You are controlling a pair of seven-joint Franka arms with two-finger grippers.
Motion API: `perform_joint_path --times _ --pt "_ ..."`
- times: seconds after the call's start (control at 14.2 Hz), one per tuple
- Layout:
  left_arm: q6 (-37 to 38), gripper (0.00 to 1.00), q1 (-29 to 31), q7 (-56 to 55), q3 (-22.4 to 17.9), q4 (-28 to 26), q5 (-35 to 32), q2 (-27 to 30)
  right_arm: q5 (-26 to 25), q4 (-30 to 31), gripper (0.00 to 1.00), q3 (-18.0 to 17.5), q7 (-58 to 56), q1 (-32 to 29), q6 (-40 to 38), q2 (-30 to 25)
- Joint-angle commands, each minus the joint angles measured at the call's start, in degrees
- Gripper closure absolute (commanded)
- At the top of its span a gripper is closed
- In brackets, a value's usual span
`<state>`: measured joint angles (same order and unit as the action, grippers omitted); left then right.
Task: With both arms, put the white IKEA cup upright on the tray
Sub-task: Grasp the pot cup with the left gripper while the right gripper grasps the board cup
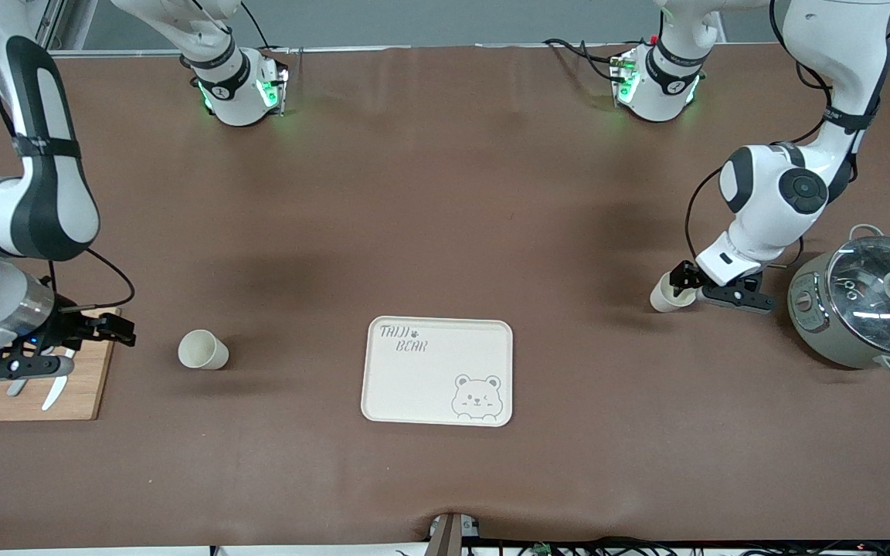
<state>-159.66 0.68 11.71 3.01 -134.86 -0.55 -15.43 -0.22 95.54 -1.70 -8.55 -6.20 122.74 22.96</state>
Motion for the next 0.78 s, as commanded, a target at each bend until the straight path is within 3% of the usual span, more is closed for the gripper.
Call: perform_joint_path --times 0.0,0.14,0.21,0.28,0.35,0.71 --pt "-1.1 0.0 0.4 0.9 0.5 0.0 -0.3 -0.9 -0.4 0.0 0.0 -0.5 -0.6 -0.1 3.3 2.2" --pt "-1.6 0.03 0.3 0.8 0.6 -0.1 -0.2 -1.1 -0.5 0.0 0.0 -0.5 -0.6 0.4 5.1 3.8" --pt "-1.6 0.51 0.3 0.7 0.6 -0.1 -0.2 -1.1 -0.5 0.0 0.0 -0.5 -0.6 0.8 5.8 4.6" --pt "-1.6 0.9 0.4 1.2 0.6 -0.1 -0.2 -0.9 -0.5 0.2 0.0 -0.5 -0.6 1.2 6.7 5.4" --pt "-1.6 1.0 0.4 1.5 0.6 -0.5 -0.2 -0.7 -0.5 1.0 0.0 -0.5 -0.6 1.5 8.3 5.9" --pt "-1.6 1.0 0.3 1.5 0.6 -0.7 -0.2 -0.7 -0.5 4.7 0.0 -0.5 -0.9 2.4 14.0 6.3"
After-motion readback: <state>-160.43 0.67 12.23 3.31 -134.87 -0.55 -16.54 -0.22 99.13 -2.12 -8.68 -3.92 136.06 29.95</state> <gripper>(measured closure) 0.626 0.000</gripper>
